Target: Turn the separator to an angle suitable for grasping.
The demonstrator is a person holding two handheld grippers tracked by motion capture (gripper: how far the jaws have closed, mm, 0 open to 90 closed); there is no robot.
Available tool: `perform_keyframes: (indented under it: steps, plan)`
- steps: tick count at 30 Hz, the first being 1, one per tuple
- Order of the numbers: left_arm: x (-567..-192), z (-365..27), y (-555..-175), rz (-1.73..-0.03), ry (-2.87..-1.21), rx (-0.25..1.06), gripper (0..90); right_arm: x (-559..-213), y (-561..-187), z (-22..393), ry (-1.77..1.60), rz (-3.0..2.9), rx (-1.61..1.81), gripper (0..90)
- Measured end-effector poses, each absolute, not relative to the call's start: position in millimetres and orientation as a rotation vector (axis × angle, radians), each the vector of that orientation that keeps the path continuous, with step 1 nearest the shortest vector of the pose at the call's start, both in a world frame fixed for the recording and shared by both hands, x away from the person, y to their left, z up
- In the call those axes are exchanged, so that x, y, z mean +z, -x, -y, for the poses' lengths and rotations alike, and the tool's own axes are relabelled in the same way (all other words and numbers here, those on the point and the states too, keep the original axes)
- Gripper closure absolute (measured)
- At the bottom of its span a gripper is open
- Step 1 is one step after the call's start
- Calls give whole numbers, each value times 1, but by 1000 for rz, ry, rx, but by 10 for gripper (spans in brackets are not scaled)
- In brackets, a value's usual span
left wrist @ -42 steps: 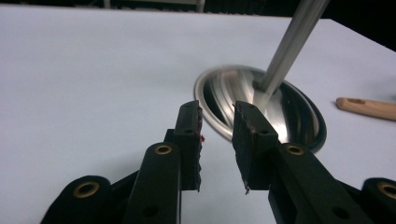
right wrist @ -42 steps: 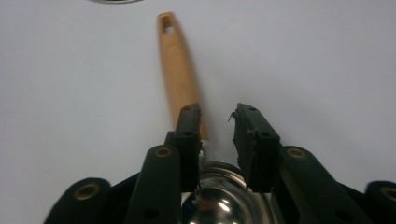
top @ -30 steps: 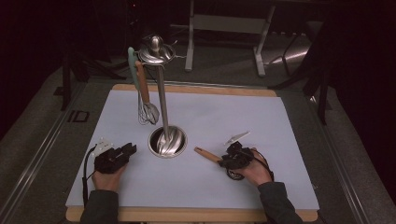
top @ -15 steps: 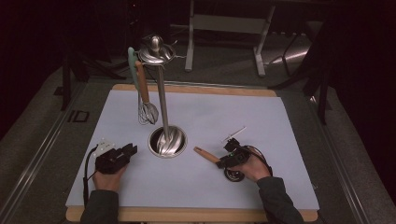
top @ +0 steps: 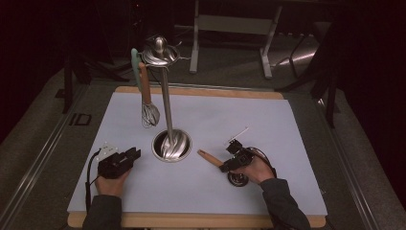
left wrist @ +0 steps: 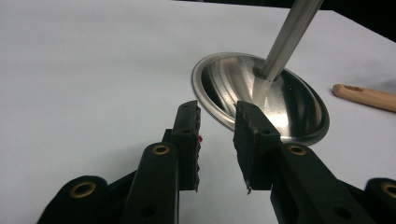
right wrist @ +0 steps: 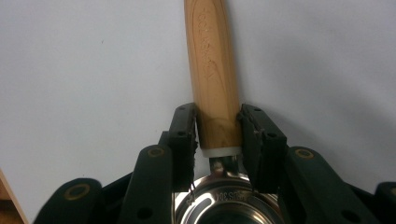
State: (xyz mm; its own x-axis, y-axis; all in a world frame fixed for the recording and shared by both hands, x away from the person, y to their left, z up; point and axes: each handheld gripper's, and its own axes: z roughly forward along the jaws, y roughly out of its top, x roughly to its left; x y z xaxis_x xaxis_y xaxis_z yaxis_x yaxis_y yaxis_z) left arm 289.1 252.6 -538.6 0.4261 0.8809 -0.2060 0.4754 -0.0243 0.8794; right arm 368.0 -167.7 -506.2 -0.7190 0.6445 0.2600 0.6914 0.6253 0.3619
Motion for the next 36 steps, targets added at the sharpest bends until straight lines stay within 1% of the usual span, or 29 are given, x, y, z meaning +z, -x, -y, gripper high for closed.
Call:
perform_keyframes:
  steps: [12,16,24,27,36]
  plan:
    - [-539,-252,-289,-1201,-1661,502,705,-505,-367,162,1128,2767,-638,658]
    - [-539,-252,-289,-1200,-1660,502,704,-505,-366,161,1136,2768,-637,637]
    - [-539,-252,-288,-1200,-1659,502,704,-503,-363,154,1137,2829,-583,675]
    - [-539,-252,-288,-1199,-1660,502,703,-502,-362,152,1130,2799,-601,706]
    - [-539,-252,-288,-1199,-1657,497,704,-501,-362,147,1150,2786,-678,709]
